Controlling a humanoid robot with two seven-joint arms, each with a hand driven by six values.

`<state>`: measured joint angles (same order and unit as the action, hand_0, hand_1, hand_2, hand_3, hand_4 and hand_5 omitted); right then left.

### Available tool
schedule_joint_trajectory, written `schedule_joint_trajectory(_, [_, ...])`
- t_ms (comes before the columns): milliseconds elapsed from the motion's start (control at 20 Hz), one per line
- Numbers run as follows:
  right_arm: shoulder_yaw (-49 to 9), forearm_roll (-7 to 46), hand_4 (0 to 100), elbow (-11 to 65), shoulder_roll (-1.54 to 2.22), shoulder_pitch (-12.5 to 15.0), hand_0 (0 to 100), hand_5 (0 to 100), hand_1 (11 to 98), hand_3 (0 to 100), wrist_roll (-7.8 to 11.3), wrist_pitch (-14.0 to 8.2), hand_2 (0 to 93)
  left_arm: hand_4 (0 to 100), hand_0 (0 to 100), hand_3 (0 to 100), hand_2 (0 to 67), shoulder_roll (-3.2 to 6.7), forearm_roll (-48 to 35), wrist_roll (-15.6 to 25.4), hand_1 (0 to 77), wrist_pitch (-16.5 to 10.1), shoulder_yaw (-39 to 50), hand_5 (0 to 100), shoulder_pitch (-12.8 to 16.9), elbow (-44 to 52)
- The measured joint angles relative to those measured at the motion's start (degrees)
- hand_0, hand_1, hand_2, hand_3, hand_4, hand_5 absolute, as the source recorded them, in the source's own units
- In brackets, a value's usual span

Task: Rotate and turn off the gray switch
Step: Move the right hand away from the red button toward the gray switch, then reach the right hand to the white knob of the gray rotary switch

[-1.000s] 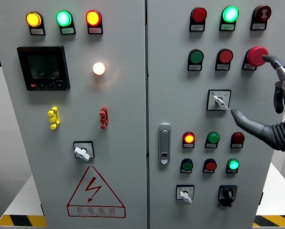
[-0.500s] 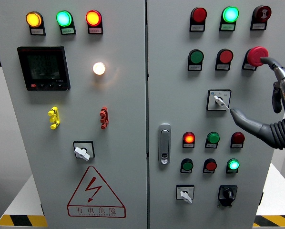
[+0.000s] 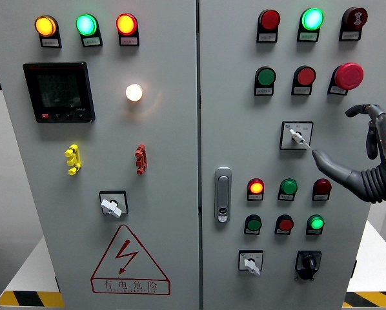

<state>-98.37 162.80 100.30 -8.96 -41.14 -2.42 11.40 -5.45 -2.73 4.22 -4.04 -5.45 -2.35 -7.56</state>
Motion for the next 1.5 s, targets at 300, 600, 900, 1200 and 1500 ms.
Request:
schedule_joint_trajectory(300, [1.95,-0.29,99,-1.38,0.0,-0.06,0,100,33.0,100,-2.57,-1.03,52.3,8,86,19,13.4,0.0,0.0,0.0,0.0,0.0,0.0,11,-0.02,0.0])
schedule_joint_trajectory(600, [6.08,-1.06,100,-2.75,0.0,-0.06,0,100,33.3,100,-5.88,-3.27,53.3,8,86,19,13.4,0.0,0.03,0.0,0.0,0.0,0.0,11,-0.01,0.0])
schedule_joint_trajectory(900, [8.63,-1.17,100,-4.57,0.0,-0.06,0,100,33.0,100,-7.01,-4.87,53.6,8,86,19,13.4,0.0,0.03,0.0,0.0,0.0,0.0,11,0.03,0.0])
schedule_joint_trajectory(1200, [8.98,-1.17,100,-5.77,0.07,-0.6,0,100,32.8,100,-7.67,-4.99,53.8,8,86,19,13.4,0.0,0.03,0.0,0.0,0.0,0.0,11,-0.01,0.0])
schedule_joint_trajectory(1500, [8.99,-1.17,100,-6.29,0.08,-0.78,0,100,32.7,100,-7.69,-5.03,54.6,8,86,19,13.4,0.0,0.02,0.0,0.0,0.0,0.0,11,0.01,0.0])
